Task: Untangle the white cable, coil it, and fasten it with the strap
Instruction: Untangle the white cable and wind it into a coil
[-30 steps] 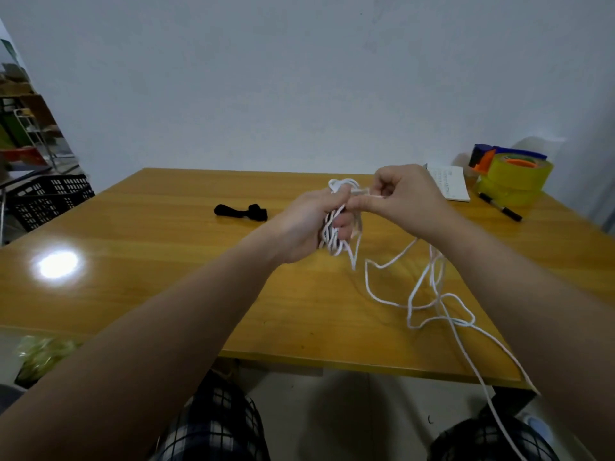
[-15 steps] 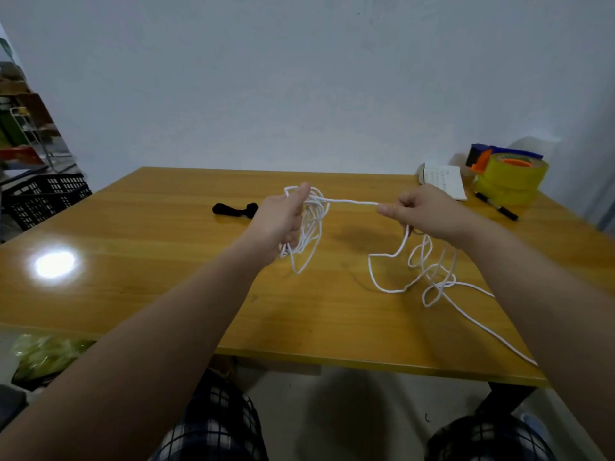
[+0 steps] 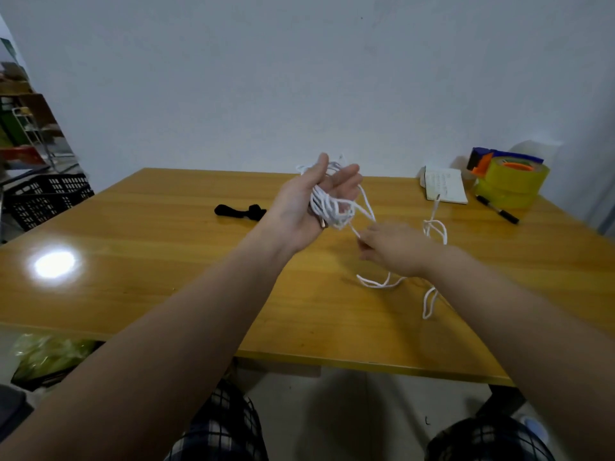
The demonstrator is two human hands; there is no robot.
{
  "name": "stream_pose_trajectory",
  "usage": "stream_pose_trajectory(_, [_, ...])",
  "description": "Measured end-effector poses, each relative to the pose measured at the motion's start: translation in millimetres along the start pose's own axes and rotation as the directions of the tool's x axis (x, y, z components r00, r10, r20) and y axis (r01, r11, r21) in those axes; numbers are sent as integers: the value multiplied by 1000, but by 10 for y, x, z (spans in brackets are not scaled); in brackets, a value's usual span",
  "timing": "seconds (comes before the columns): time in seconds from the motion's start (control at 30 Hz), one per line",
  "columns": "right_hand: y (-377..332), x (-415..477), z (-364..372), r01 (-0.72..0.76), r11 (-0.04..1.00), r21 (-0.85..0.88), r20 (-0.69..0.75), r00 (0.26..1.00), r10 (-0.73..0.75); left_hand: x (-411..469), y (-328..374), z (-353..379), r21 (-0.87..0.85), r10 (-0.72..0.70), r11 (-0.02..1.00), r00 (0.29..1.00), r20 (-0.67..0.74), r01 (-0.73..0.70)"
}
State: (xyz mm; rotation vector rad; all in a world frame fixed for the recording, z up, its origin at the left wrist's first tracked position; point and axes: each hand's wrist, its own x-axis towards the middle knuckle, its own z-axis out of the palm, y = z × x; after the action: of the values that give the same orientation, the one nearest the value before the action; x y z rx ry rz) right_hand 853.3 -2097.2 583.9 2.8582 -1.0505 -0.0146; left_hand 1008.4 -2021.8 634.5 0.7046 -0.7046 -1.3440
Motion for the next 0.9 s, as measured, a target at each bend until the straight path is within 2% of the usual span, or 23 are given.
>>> stream_pose_trajectory(0.1, [-47, -40, 31, 11, 903, 430, 11, 1000, -17, 117, 50, -52, 78, 94, 993, 986, -141, -84])
stream_pose_trajectory(0.17, [-35, -91, 67, -8, 840, 542, -6, 1000, 13, 158, 87, -159, 114, 157, 985, 958, -238, -133])
stream_pose_trajectory(0.3, [-30, -209, 90, 15, 872, 490, -15, 1000, -9, 244, 129, -426, 176, 303, 952, 849, -432, -251])
stream_pose_trajectory(0.37, [-55, -227, 53, 99, 913, 396, -67, 995, -79, 266, 80, -524, 327, 377, 915, 789, -486, -236])
stream_pose_trajectory(0.4, [-77, -230, 32, 183, 915, 360, -143, 980, -139, 278, 44, -566, 391, 408, 893, 769, -492, -223])
stream_pose_trajectory(0.47, [-116, -220, -10, 362, 863, 352, -370, 901, -227, 282, -48, -631, 467, 418, 865, 775, -474, -180])
stream_pose_trajectory(0.53, [-154, -232, -85, 430, 813, 392, -526, 830, -185, 255, -128, -639, 577, 444, 802, 800, -403, -155])
stream_pose_trajectory(0.57, [-181, -233, -116, 443, 799, 406, -567, 808, -160, 231, -163, -614, 689, 475, 710, 822, -314, -147])
stream_pose_trajectory(0.63, [-258, -218, -148, 453, 771, 447, -604, 789, -114, 205, -252, -565, 876, 485, 457, 869, -100, -155])
stream_pose_trajectory(0.67, [-284, -205, -148, 450, 733, 510, -603, 795, -69, 219, -300, -572, 905, 448, 396, 893, -42, -156])
stream_pose_trajectory(0.7, [-288, -196, -156, 430, 668, 608, -580, 815, 4, 213, -315, -572, 912, 405, 388, 913, -37, -135])
stream_pose_trajectory(0.77, [-229, -214, -203, 332, 445, 832, -438, 885, 158, 182, -285, -614, 869, 365, 484, 926, -97, -100])
stream_pose_trajectory(0.8, [-173, -245, -225, 267, 347, 899, -346, 919, 189, 171, -251, -647, 844, 355, 527, 928, -115, -97])
stream_pose_trajectory(0.83, [-116, -283, -240, 207, 291, 934, -267, 946, 184, 171, -224, -692, 813, 349, 573, 929, -124, -107])
stream_pose_trajectory(0.9, [-48, -326, -253, 141, 261, 955, -181, 974, 134, 164, -185, -720, 703, 314, 706, 928, -200, -87])
